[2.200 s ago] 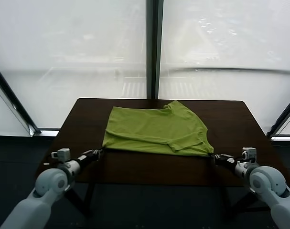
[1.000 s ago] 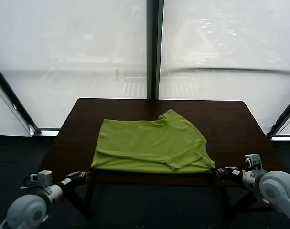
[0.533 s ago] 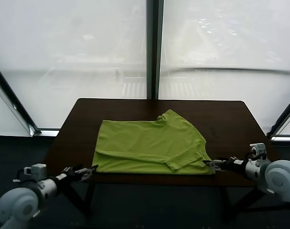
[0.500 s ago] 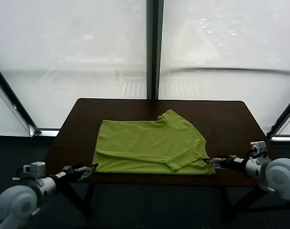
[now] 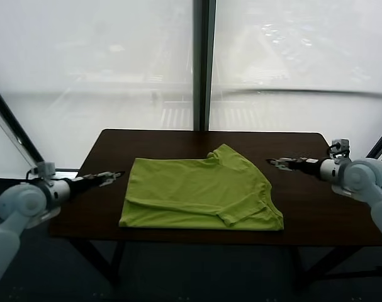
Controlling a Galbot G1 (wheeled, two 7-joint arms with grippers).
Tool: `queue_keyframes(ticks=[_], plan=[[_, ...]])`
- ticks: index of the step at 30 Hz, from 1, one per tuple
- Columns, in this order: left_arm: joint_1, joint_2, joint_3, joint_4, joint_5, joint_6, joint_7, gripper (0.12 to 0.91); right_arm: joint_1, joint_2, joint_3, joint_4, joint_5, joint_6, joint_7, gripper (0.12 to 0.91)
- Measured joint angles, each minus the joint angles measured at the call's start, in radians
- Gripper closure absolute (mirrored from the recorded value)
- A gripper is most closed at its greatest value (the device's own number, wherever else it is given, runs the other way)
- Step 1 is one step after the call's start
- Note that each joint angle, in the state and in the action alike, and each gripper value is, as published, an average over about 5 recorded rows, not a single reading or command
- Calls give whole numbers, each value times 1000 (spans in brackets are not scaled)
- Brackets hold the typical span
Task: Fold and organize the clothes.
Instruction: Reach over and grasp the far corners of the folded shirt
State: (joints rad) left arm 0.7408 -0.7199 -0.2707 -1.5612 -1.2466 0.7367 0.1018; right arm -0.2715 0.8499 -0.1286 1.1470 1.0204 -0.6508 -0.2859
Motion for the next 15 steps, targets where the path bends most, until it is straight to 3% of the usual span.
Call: queue_keyframes(ticks=[6, 15], plan=[[-148, -75, 117, 163, 90, 0, 84, 123, 59, 86, -35, -141, -109, 60, -57, 118], [-277, -171, 213, 357, 220, 0, 195, 123, 76, 175, -47, -262, -175, 83, -73, 118]])
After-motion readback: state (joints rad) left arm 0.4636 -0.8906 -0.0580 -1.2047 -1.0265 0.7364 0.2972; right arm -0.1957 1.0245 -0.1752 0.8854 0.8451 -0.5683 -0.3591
